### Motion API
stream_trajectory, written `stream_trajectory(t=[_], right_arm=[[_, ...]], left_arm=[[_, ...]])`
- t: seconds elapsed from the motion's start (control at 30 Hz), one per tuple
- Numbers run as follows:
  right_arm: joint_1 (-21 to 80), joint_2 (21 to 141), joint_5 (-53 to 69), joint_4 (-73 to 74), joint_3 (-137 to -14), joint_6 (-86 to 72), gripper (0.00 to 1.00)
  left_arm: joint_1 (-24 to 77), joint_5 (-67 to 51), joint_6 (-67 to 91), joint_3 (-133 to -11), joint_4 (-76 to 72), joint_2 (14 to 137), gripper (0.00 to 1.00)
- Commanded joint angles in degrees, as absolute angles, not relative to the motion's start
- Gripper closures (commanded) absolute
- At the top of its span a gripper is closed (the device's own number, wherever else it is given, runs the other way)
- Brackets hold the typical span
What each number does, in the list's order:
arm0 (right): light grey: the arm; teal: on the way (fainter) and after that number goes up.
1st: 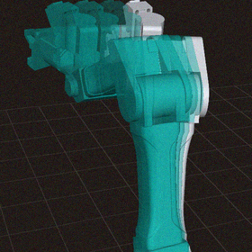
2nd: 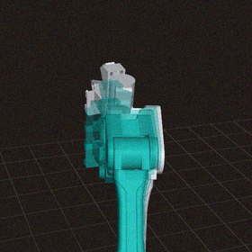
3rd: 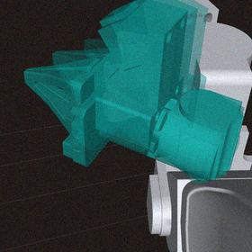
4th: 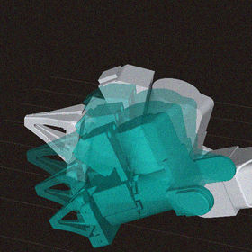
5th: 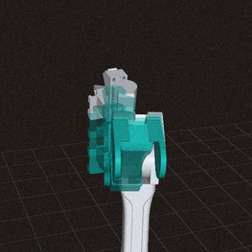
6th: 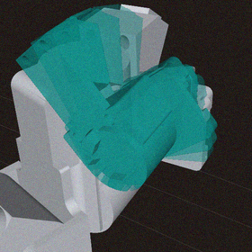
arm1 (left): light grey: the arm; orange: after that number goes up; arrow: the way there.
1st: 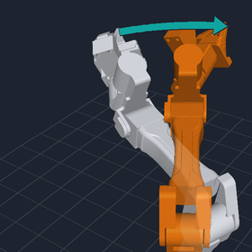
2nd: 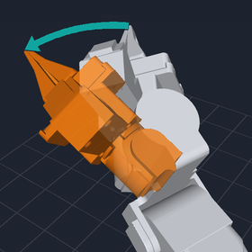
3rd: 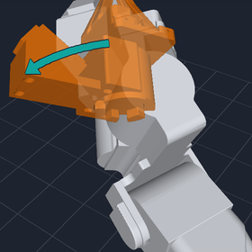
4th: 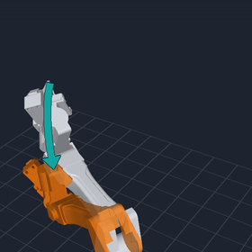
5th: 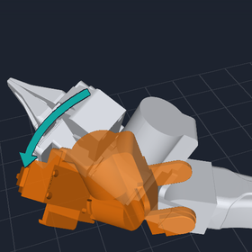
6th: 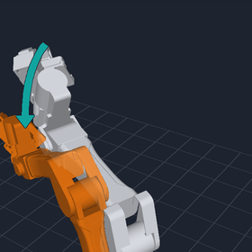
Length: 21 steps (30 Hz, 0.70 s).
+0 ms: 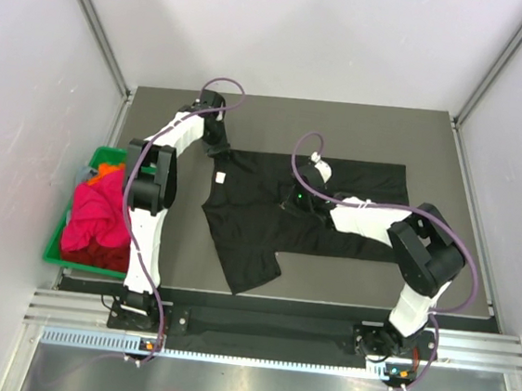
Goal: Fold and stack the t-shirts
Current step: Fold the tshirt
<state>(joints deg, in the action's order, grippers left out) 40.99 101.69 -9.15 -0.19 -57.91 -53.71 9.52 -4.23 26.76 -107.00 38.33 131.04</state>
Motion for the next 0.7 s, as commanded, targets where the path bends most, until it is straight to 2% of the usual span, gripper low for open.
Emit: stream_trajectory(t=[0.0, 0.27, 0.43, 0.53, 0.67], right_arm=[[40.0, 99.0, -5.5, -5.6, -56.7, -50.0, 1.0], [39.4, 100.5, -1.1, -9.2, -55.0, -50.2, 1.0], [39.2, 101.0, -0.9, -5.9, -58.3, -47.0, 0.86], [38.6, 101.7, -0.3, -4.6, -60.1, -45.1, 0.8], [37.3, 102.0, 3.3, -4.6, -60.9, -43.9, 0.79]], left_arm=[[9.0, -1.3, 24.9, -108.4, 39.3, 133.9, 0.72], [9.0, -2.0, 24.4, -108.7, 40.3, 133.7, 0.71], [9.1, -2.9, 25.0, -110.4, 41.7, 130.3, 0.64], [9.1, -2.7, 24.9, -112.7, 43.2, 127.1, 0.57], [9.5, -3.1, 25.0, -112.6, 44.4, 120.9, 0.56]])
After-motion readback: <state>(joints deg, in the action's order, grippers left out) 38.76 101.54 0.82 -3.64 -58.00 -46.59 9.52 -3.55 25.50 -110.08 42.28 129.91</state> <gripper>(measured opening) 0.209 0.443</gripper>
